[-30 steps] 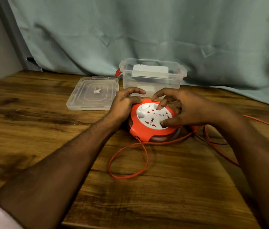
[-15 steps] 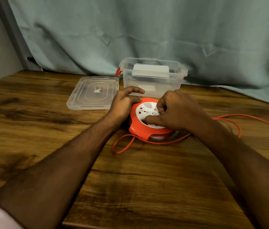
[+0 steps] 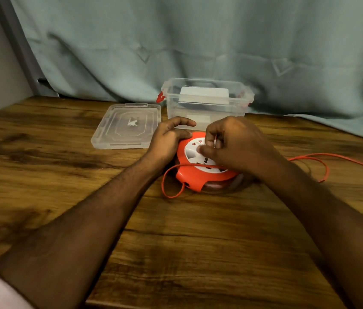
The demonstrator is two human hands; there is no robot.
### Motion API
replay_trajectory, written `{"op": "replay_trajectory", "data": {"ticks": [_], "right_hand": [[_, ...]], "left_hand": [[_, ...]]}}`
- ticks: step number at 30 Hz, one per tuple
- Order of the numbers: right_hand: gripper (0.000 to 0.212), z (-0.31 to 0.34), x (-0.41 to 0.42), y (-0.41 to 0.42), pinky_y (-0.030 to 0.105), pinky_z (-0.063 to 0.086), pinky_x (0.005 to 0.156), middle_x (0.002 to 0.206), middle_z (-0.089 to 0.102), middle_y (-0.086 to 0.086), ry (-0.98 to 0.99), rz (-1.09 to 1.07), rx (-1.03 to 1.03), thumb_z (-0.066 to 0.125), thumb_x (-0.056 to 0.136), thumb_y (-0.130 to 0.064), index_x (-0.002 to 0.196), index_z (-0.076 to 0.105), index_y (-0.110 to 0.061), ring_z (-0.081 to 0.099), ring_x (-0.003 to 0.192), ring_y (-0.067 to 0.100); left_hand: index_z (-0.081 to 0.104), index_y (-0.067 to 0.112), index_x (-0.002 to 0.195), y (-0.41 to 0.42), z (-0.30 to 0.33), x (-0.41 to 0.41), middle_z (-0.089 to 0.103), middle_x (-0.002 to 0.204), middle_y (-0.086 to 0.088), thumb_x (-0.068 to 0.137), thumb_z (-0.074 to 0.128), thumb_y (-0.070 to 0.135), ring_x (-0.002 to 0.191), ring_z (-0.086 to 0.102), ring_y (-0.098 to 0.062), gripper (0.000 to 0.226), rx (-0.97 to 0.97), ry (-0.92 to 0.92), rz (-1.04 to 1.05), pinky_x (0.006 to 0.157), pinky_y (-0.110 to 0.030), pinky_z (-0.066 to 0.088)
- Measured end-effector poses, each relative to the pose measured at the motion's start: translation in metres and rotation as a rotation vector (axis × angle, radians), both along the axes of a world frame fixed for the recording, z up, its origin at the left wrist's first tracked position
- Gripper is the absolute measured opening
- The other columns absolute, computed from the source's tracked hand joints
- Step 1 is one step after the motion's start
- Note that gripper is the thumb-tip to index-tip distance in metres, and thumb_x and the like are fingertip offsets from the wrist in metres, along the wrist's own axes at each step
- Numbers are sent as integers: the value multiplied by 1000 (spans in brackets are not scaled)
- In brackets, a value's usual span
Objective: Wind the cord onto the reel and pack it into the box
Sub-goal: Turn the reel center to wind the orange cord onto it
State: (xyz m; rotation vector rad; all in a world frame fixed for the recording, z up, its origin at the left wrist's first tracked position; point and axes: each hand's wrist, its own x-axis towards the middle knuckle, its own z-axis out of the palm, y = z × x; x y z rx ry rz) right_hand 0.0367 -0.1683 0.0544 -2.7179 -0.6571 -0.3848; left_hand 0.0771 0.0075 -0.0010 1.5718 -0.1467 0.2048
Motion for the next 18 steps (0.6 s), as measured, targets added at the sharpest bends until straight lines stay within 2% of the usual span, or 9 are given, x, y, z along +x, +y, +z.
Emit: {"op": "replay_trajectory", "data": {"ticks": [1, 4, 6, 7, 9, 11, 13, 16, 18], "right_hand": [[12, 5, 2, -7, 31, 50, 68, 84, 69, -11, 25, 60, 6, 78, 84, -35, 90, 70, -28, 62, 79, 7], [46, 14, 8, -28, 26, 55, 83, 119, 67, -15, 189, 212, -18, 83, 78, -21, 117, 64, -36, 63, 102, 1], [59, 15, 9, -34, 6, 46, 74, 125, 65, -14, 251, 254, -37, 87, 76, -18, 127, 61, -33, 60, 95, -15], [62, 14, 10, -36, 3, 44, 69, 125, 65, -16, 251, 251, -31, 88, 75, -19, 129, 60, -33, 58, 90, -21], [67, 15, 12, -36, 12, 48, 70, 118, 65, -20, 249, 218, -22, 91, 74, -24, 130, 57, -37, 60, 89, -17], [70, 16, 13, -37, 28, 54, 82, 111, 66, -25, 251, 172, -58, 92, 73, -31, 129, 52, -45, 62, 103, -1], [73, 16, 12, -38, 34, 53, 91, 109, 67, -27, 262, 145, -88, 92, 72, -35, 130, 49, -47, 60, 112, 5], [73, 15, 11, -38, 32, 52, 78, 109, 73, -21, 259, 130, -42, 94, 68, -37, 122, 46, -46, 62, 88, -8], [72, 14, 9, -36, 36, 54, 71, 101, 74, -19, 221, 112, -17, 95, 62, -42, 112, 43, -45, 64, 81, -5]], "left_hand": [[71, 6, 110, 0, 0, 0, 72, 96, -32, 82, 57, -1, 79, 70, -43, 32, -3, 0, 2, 75, -56, 58], [71, 8, 109, -1, 0, -1, 73, 96, -31, 80, 58, 2, 86, 69, -52, 33, 1, 3, 5, 76, -61, 57], [71, 8, 109, -1, 0, -2, 72, 98, -32, 78, 58, 4, 91, 67, -56, 33, 8, 6, 10, 76, -63, 56], [71, 8, 109, -1, 0, -2, 72, 99, -33, 79, 58, 4, 91, 67, -57, 33, 9, 6, 11, 76, -63, 56], [70, 7, 110, -1, 0, -3, 72, 99, -32, 80, 58, 3, 88, 68, -53, 32, 12, 3, 12, 75, -62, 56], [71, 7, 110, -1, 1, -3, 72, 99, -31, 81, 58, 4, 83, 69, -45, 32, 23, -2, 14, 75, -58, 57], [71, 8, 110, -1, 1, -4, 73, 98, -29, 81, 58, 5, 81, 69, -41, 32, 26, -5, 14, 74, -54, 58], [71, 8, 110, -1, 1, -4, 72, 99, -31, 84, 58, 1, 80, 68, -40, 29, 23, -7, 15, 72, -47, 57], [71, 6, 109, -2, 1, -4, 71, 100, -33, 84, 58, -1, 79, 66, -38, 29, 22, -13, 19, 70, -41, 55]]}}
